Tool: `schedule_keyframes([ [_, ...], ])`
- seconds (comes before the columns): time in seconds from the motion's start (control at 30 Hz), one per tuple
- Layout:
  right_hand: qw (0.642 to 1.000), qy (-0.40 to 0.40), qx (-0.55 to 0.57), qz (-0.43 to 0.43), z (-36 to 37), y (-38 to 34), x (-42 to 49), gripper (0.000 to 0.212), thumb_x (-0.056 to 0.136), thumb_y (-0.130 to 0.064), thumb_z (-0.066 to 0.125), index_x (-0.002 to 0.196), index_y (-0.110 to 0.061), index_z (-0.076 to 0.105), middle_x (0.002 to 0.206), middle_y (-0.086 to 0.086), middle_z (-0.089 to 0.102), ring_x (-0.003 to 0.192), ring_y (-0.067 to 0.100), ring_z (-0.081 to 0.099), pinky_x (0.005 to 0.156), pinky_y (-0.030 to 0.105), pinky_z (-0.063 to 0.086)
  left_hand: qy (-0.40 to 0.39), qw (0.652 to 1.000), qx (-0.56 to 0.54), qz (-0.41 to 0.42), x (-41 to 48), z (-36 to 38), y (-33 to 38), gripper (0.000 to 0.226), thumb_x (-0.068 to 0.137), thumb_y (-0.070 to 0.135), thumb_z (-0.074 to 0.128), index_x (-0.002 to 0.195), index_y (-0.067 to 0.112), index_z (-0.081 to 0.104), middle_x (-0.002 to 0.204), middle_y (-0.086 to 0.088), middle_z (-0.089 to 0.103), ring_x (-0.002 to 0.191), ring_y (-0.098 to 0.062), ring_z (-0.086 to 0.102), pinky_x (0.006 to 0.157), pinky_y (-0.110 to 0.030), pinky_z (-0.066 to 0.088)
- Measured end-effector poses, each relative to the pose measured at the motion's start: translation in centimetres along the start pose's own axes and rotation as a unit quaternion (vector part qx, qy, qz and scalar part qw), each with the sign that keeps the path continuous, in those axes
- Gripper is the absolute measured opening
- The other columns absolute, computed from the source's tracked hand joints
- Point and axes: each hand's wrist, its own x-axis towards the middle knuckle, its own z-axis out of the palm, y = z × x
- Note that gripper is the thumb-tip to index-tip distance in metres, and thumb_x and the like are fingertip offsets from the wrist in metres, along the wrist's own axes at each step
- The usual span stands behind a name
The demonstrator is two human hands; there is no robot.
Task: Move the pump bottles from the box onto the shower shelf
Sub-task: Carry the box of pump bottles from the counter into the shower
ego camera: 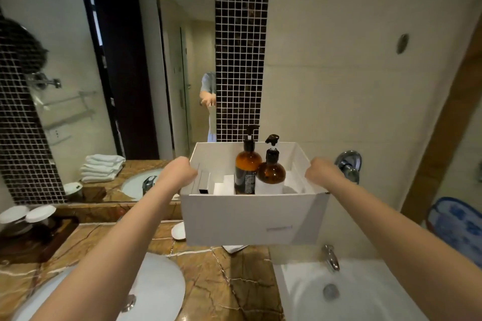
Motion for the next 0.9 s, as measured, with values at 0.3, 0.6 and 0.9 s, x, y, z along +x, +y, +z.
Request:
schedule_keyframes([
  [0.3, 0.999, 0.018, 0.004, 0.049, -2.9, 4.0, -1.7, 0.020, 0.087, -0.005, 0.045, 0.099, 0.002, 0.059, 0.115, 0.020, 0.062, 0.105, 0.036, 0.059, 0.077, 0.033, 0.046, -0.036, 0.999, -0.017, 0.024, -1.1, 1.1, 3.9, 0.011, 0.080, 0.009, 0.046, 0.070, 0.008, 0.050, 0.067, -0.006, 0.052, 0.062, -0.020, 0.052, 0.056, -0.029, 0.042],
  [0.6, 0.988, 0.080, -0.003, 0.135, -6.1, 9.2, -7.1, 0.023, 0.090, -0.012, 0.047, 0.107, -0.002, 0.058, 0.080, 0.007, 0.054, 0.073, 0.023, 0.052, 0.060, 0.029, 0.040, -0.103, 0.985, -0.015, 0.139, -1.6, 2.4, 10.2, 0.012, 0.082, 0.007, 0.044, 0.092, 0.007, 0.051, 0.075, -0.004, 0.052, 0.073, -0.022, 0.054, 0.064, -0.033, 0.047],
  [0.9, 0.949, 0.165, -0.023, 0.270, -10.1, 13.5, -16.4, 0.008, 0.085, -0.012, 0.051, 0.078, -0.008, 0.054, 0.065, 0.003, 0.049, 0.060, 0.018, 0.050, 0.055, 0.027, 0.040, -0.194, 0.939, -0.056, 0.278, -4.6, 3.7, 18.0, 0.025, 0.085, 0.004, 0.045, 0.107, 0.000, 0.056, 0.088, -0.013, 0.055, 0.080, -0.031, 0.057, 0.063, -0.034, 0.046],
])
